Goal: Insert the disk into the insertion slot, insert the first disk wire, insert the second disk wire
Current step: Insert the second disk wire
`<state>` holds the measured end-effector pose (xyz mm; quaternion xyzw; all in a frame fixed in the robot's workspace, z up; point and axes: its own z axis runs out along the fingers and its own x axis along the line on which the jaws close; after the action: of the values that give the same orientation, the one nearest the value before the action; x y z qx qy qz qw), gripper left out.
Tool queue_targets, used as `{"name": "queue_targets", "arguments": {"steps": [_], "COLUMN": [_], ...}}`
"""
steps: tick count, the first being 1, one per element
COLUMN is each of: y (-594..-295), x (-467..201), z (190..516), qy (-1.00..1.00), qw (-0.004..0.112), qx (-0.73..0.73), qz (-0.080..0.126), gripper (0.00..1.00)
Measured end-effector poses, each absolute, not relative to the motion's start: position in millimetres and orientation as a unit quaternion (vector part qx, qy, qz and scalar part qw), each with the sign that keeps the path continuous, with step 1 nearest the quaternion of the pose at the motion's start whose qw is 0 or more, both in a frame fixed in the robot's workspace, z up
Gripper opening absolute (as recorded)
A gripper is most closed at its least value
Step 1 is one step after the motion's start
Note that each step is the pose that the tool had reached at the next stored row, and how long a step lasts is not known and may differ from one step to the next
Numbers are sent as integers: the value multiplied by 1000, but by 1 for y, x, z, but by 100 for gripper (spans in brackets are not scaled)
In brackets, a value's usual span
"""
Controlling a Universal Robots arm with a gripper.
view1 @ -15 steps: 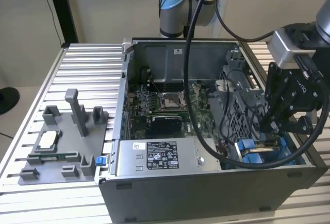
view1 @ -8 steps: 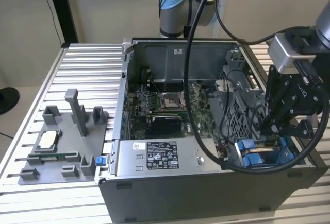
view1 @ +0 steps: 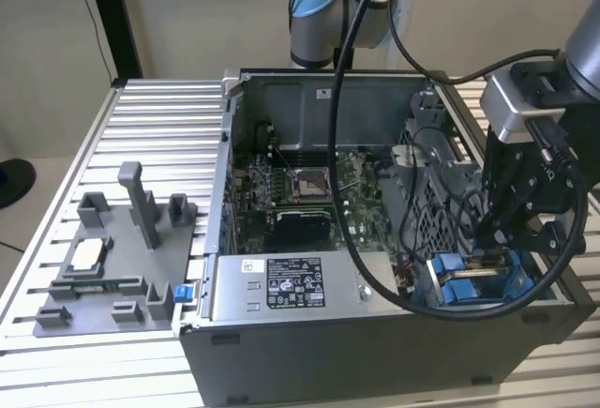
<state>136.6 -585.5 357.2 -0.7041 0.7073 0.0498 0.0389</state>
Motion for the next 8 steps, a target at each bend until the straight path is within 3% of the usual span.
{"name": "queue_targets", "arguments": {"steps": [8], "y": [-585], "x": [134], "z": [355], "qy": [707], "qw": [45], "qx": [-705], "qz": [43], "gripper": [0]}}
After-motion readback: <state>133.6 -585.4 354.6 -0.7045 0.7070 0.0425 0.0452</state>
